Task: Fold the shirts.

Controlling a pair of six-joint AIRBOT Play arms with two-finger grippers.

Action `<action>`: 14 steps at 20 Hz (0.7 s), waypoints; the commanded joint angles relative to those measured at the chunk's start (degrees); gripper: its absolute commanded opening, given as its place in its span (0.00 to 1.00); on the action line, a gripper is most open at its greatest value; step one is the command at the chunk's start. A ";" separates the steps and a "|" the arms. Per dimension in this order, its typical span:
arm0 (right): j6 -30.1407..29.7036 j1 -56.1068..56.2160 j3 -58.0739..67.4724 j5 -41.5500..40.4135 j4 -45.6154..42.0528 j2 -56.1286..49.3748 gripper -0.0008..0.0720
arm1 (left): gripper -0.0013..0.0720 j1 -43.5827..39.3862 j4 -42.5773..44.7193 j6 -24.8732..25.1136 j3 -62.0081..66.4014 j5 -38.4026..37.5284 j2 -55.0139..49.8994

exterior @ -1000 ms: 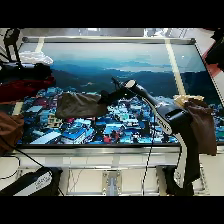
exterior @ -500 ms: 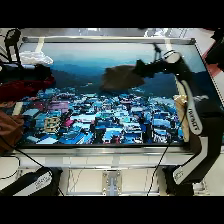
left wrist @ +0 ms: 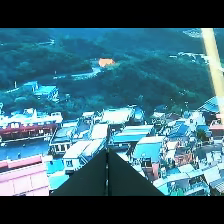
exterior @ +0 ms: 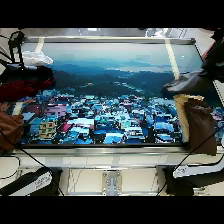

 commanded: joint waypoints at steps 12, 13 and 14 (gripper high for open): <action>-10.43 -22.43 -58.75 -7.50 -2.25 40.83 0.04 | 0.03 -0.04 -0.09 -0.04 -0.02 -1.53 -0.31; -10.23 -22.43 -61.35 -7.78 -3.93 42.58 0.04 | 0.03 -0.04 -0.09 -0.04 -0.02 -1.62 -0.31; -9.81 -22.43 -62.75 -7.30 -5.29 43.41 0.05 | 0.03 -0.04 -0.13 -0.04 -0.02 -1.62 -0.31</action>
